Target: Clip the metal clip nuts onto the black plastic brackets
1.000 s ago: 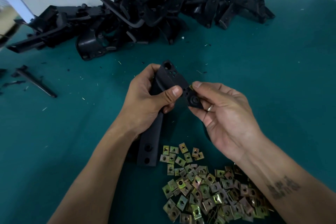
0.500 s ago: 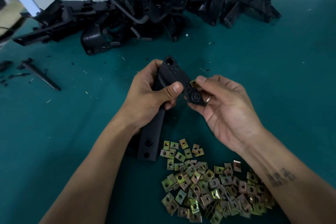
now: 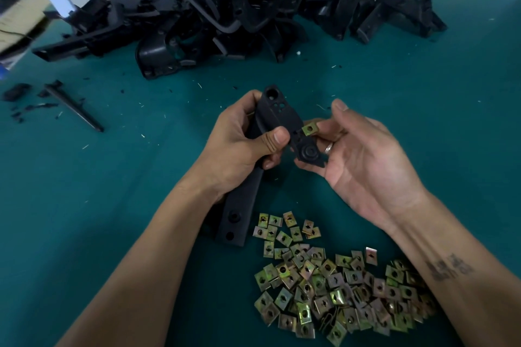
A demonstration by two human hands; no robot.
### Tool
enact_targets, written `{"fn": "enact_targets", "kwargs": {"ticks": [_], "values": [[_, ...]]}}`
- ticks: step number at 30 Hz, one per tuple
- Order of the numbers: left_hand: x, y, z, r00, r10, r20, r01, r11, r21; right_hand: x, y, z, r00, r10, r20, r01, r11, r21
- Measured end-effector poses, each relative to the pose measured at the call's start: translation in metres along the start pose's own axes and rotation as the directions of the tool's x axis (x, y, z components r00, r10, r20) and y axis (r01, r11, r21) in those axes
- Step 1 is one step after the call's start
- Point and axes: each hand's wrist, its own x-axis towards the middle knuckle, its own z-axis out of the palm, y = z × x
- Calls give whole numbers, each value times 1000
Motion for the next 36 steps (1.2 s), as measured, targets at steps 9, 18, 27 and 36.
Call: {"fn": "enact_targets", "kwargs": {"ticks": [9,18,27,36], "values": [[-1,1,-1,1000,5,16,-5,1000,-4,0,3,-1,999,-43,13,43,999,-29],[0,-2,-4,999,-37,-22,37,999,22,-3,3,-5,997,-60,39,61,998,-27],[-2,2,-1,999,-35,33,35,999,13,-4,7,-4,993,-101,59,105,991,-81],[0,2,-5,996,-86,-25,87,996,31,-16,-18,-27,996,22,84,19,890,-456]]}}
